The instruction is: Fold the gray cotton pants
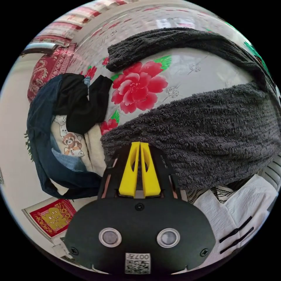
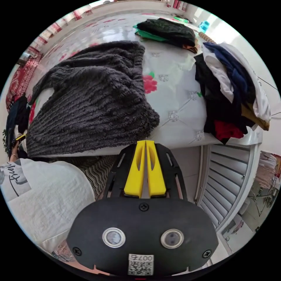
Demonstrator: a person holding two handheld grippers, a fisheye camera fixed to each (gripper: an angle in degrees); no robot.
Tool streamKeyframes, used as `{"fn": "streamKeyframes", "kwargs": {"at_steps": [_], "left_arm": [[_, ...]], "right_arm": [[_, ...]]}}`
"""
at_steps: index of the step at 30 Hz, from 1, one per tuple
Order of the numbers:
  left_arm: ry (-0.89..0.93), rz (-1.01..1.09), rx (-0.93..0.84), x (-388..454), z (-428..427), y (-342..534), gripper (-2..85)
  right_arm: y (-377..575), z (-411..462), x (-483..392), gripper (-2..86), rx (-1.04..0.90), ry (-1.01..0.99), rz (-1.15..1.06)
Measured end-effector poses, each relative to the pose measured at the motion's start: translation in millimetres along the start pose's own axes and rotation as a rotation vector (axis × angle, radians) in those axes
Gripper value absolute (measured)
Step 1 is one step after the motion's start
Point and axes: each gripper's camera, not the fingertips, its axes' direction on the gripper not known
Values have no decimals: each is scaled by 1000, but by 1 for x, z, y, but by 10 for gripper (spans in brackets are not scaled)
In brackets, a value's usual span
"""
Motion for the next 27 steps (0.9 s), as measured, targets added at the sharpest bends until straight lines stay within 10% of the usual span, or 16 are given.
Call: {"fn": "streamKeyframes", "kwargs": {"at_steps": [10, 27], "left_arm": [[133, -122, 58, -66, -11, -5, -9], [291, -104, 23, -183, -16, -244, 118]], "right_arm": [[-78, -3, -115, 22, 118, -173, -199], [-309, -7, -164, 105, -22, 212, -296]]}}
